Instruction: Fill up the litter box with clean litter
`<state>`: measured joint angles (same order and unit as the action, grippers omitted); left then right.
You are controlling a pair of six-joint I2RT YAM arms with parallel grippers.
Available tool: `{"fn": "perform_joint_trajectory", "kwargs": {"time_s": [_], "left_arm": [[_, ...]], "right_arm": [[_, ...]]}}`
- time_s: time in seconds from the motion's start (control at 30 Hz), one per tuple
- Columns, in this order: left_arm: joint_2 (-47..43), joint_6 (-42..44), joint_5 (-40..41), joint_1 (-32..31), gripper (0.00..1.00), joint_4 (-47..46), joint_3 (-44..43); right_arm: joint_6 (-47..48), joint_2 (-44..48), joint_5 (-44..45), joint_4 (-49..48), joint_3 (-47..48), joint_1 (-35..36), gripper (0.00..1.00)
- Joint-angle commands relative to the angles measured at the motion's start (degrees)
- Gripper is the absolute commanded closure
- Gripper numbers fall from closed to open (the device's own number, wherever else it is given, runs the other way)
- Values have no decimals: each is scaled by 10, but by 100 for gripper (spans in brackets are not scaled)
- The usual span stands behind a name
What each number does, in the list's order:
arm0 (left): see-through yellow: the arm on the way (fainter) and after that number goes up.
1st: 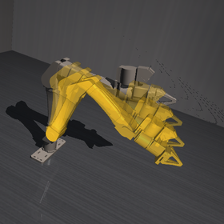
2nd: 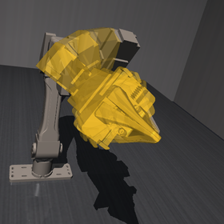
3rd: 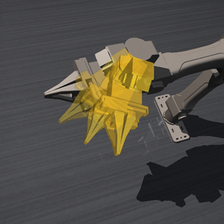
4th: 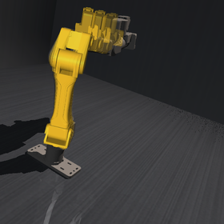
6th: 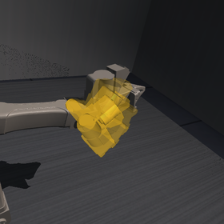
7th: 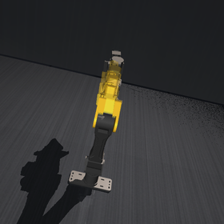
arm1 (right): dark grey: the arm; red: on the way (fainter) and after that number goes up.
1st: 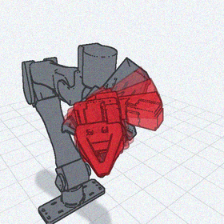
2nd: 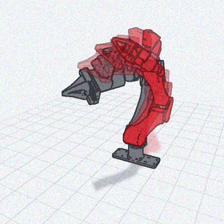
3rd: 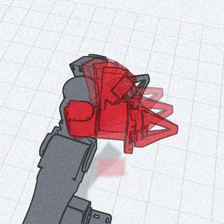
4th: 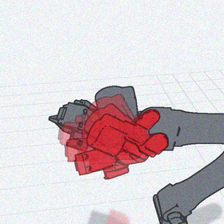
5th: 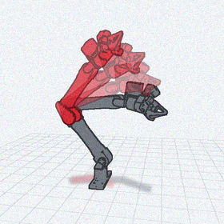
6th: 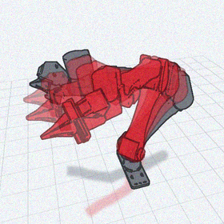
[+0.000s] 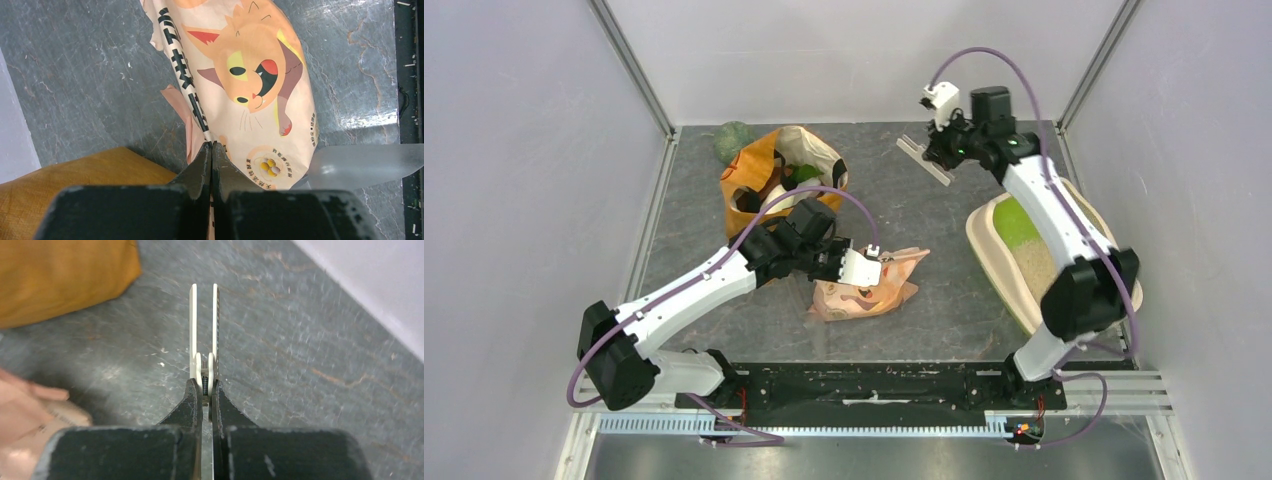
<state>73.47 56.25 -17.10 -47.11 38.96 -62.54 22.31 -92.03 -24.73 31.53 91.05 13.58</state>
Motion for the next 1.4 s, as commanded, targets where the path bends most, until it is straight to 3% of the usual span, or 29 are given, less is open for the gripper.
{"fn": "perform_joint_trajectory", "kwargs": {"time_s": [0.0,0.13,0.47,0.63,0.77,0.97,1.17,1.37], "left_arm": [[-19,15,-20,-3,98,-3,-8],[-21,13,-20,-3,98,-3,-7],[-20,9,-23,-2,98,-5,-7],[-20,6,-23,-3,98,-9,-2],[-20,8,-18,-3,98,-12,0],[-30,4,-9,-3,98,-13,0],[-61,27,11,-19,98,-30,36],[-75,56,26,-64,92,-23,65]], "right_arm": [[-72,-110,186,39,67,39,100],[-106,-194,243,49,113,61,100],[-153,-293,295,14,101,103,97],[-149,-306,276,11,100,106,77],[-136,-284,249,35,93,105,46],[-141,-174,130,111,74,92,22],[-149,-113,-87,244,71,71,22],[-129,-127,-200,318,48,71,24]]}}
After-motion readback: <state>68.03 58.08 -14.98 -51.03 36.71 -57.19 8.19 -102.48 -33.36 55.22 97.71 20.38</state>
